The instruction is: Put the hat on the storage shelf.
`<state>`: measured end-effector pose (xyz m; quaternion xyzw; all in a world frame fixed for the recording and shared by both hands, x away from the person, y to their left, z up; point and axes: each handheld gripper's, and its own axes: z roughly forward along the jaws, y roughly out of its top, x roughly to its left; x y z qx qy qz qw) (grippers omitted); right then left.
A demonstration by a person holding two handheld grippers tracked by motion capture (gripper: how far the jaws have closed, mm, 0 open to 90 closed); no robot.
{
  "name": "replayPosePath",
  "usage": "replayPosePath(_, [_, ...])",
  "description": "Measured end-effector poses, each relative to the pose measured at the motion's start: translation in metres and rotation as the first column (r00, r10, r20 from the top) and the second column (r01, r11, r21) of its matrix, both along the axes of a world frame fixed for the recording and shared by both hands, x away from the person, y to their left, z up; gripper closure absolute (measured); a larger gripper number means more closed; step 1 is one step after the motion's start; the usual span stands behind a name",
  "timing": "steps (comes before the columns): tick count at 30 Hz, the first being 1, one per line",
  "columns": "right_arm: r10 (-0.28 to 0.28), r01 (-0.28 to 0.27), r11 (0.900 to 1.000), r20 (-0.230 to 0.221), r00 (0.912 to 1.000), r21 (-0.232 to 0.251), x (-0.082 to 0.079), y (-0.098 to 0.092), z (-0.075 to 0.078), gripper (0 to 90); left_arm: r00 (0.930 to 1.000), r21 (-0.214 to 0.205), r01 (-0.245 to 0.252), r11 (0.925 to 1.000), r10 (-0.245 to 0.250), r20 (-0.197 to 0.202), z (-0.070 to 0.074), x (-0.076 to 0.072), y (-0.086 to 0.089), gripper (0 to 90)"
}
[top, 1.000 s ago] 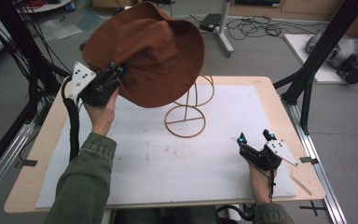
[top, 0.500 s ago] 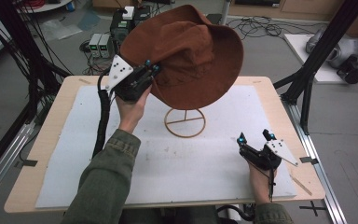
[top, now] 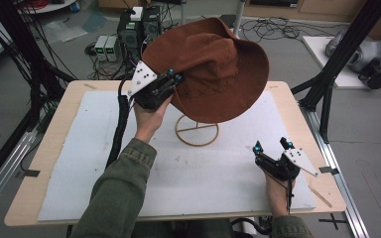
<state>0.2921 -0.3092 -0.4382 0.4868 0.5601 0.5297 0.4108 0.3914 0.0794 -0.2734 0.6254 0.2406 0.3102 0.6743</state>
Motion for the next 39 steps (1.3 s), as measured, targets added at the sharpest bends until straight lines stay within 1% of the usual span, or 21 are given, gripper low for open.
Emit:
replayPosePath(2, [0.001,-0.001,1.0,0.004,1.0,-0.002,0.0,0.0,0.0,9.4,1.0,0.005,0.006,1.0,-0.006,-0.007,-0.001,0.0,-0.001,88.5])
replayPosePath(5, [0.0,0.0,1.0,0.005,1.0,-0.004,0.0,0.0,0.0,9.4,0.9997,0.026,0.018,0.9995,-0.018,-0.016,-0.004,-0.001,-0.004,88.4])
replayPosePath(7, [-0.002,0.002,1.0,0.002,1.0,-0.001,0.0,0.0,0.0,9.4,0.9994,0.032,0.027,0.9991,-0.026,-0.021,-0.006,-0.001,-0.006,88.4])
replayPosePath(12, [0.0,0.0,1.0,0.005,1.0,-0.004,0.0,0.0,0.0,9.4,0.9973,0.055,0.037,0.9978,-0.033,-0.066,-0.012,0.001,-0.007,88.0])
replayPosePath(13, [0.0,0.0,1.0,0.005,1.0,-0.004,0.0,0.0,0.0,9.4,0.9969,0.055,0.039,0.9977,-0.035,-0.07,-0.013,0.002,-0.007,88.0])
replayPosePath(20, [0.001,-0.001,1.0,0.0,1.0,-0.003,0.0,0.0,0.0,9.4,0.9967,0.053,0.053,0.9972,-0.049,-0.065,-0.012,0.0,-0.009,85.5])
replayPosePath(23, [0.003,-0.003,1.0,0.001,1.0,-0.003,0.0,0.0,0.0,9.4,0.9962,0.068,0.057,0.996,-0.053,-0.069,-0.013,0.0,-0.009,85.0])
replayPosePath(26, [0.0,0.0,1.0,0.003,1.0,-0.002,0.0,0.001,0.0,9.4,0.9959,0.05,0.059,0.997,-0.055,-0.071,-0.014,-0.001,-0.009,81.7])
replayPosePath(28, [0.0,0.0,1.0,0.002,1.0,-0.004,0.0,0.0,0.0,9.4,0.9956,0.048,0.06,0.9971,-0.057,-0.074,-0.014,0.0,-0.008,79.3])
replayPosePath(29, [0.001,-0.001,1.0,0.001,1.0,-0.005,0.0,0.0,0.0,9.4,0.9956,0.046,0.057,0.9973,-0.053,-0.077,-0.014,0.001,-0.008,77.6])
replayPosePath(32, [0.0,0.0,1.0,0.001,1.0,-0.004,0.0,0.0,0.0,9.4,0.9961,0.037,0.043,0.9984,-0.04,-0.079,-0.015,0.001,-0.008,67.5])
replayPosePath(33, [-0.001,0.001,1.0,0.005,1.0,-0.004,0.0,0.0,0.0,9.4,0.9962,0.028,0.043,0.9987,-0.041,-0.077,-0.015,0.001,-0.007,63.8])
replayPosePath(35, [0.001,-0.001,1.0,-0.001,1.0,-0.003,0.0,0.0,0.0,9.4,0.9964,0.01,0.042,0.9991,-0.041,-0.075,-0.015,0.001,-0.005,51.1])
replayPosePath(37, [0.002,-0.002,1.0,-0.003,1.0,-0.002,0.0,0.001,0.0,9.4,0.9975,-0.009,0.04,0.9991,-0.041,-0.058,-0.014,0.0,-0.003,42.9])
replayPosePath(38, [0.002,-0.002,1.0,-0.003,1.0,-0.005,0.0,0.001,0.0,9.5,0.9979,-0.011,0.035,0.9993,-0.036,-0.055,-0.013,-0.001,-0.002,38.2])
replayPosePath(39, [0.002,-0.002,1.0,-0.003,1.0,-0.004,0.0,0.001,0.0,9.4,0.9982,-0.007,0.03,0.9995,-0.03,-0.051,-0.012,-0.001,-0.001,35.3])
